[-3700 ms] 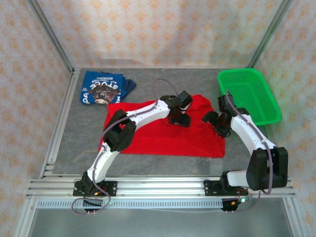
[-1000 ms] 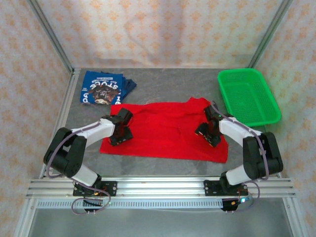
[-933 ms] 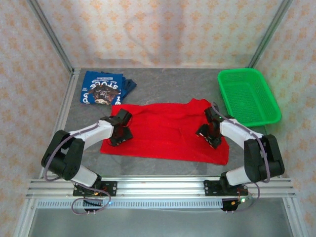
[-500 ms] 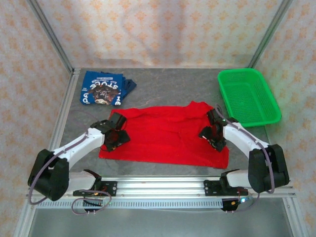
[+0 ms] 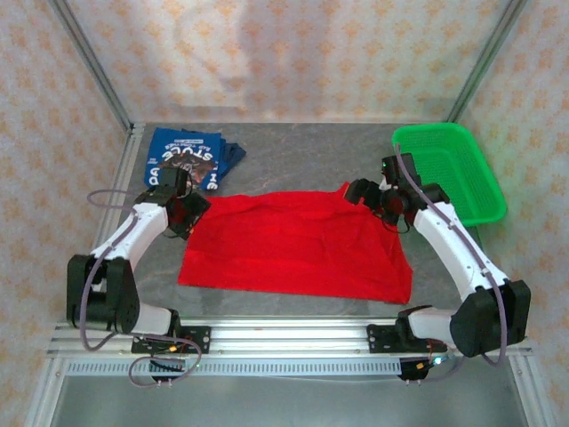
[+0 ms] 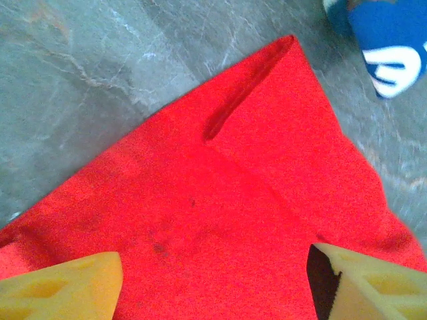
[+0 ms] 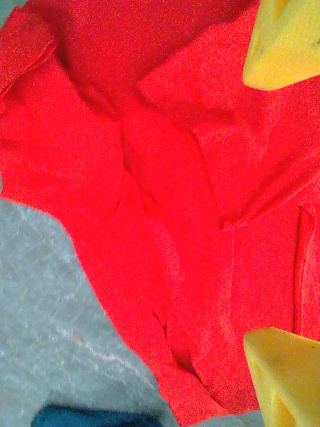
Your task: Fold and stack the t-shirts
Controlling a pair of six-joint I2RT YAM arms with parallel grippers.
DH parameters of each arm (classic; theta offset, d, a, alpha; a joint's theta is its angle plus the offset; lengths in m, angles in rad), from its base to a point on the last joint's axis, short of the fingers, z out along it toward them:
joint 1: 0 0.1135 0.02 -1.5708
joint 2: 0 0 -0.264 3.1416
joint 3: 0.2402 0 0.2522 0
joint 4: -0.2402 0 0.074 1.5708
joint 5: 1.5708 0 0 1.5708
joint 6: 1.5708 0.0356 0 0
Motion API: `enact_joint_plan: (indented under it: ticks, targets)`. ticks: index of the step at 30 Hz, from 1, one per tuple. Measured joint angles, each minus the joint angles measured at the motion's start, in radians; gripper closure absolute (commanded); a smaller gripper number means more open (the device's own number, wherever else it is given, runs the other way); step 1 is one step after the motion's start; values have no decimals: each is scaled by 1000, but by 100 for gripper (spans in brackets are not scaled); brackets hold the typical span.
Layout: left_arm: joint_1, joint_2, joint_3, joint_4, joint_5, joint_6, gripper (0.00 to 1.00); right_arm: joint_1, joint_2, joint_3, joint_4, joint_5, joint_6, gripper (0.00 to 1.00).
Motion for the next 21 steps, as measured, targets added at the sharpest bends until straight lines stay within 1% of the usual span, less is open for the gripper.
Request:
enact_joint_plan:
  ticks: [4,6,10,21]
  targets:
    - [12,87,-2,101,35,-39,34,0,20,16,0,-40,-18,8]
    - [12,122,0,137,47,-52,35,0,24,16,0,-51,-18,8]
    - [14,182,1,158,50,-69,37,0,24,16,-2,-57,-19,8]
    - [14,214,6,197,45,-81,42,0,11,16,-18,-56,-26,8]
